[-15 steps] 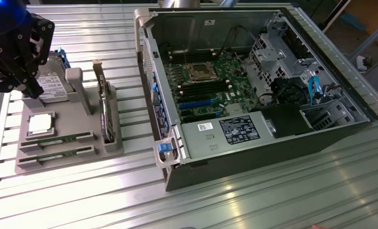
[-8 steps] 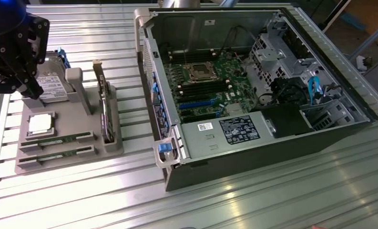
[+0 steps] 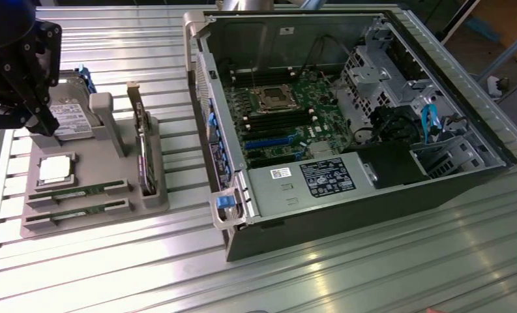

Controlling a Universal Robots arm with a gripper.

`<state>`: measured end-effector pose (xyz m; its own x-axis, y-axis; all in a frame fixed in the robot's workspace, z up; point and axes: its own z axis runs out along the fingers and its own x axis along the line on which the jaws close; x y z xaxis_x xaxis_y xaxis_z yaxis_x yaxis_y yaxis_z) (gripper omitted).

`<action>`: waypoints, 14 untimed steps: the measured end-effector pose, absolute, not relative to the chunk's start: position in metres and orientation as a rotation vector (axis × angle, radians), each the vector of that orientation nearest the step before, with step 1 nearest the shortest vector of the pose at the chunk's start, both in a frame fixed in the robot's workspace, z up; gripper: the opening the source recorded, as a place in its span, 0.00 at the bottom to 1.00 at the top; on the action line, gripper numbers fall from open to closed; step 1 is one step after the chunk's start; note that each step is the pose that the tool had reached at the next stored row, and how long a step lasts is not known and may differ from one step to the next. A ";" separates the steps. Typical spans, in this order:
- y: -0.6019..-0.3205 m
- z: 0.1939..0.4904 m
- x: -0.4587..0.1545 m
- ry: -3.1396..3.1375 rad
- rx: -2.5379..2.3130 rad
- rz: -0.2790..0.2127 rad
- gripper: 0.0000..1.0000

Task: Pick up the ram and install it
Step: 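Pick up the ram and move it above insertion slot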

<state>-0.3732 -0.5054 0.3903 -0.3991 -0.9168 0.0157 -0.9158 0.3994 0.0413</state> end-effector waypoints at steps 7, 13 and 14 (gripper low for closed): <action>-0.505 0.390 -0.373 -2.483 1.862 -0.037 0.11; -0.505 0.390 -0.373 -2.376 1.995 -0.033 0.11; -0.505 0.390 -0.373 -2.363 2.010 -0.033 0.11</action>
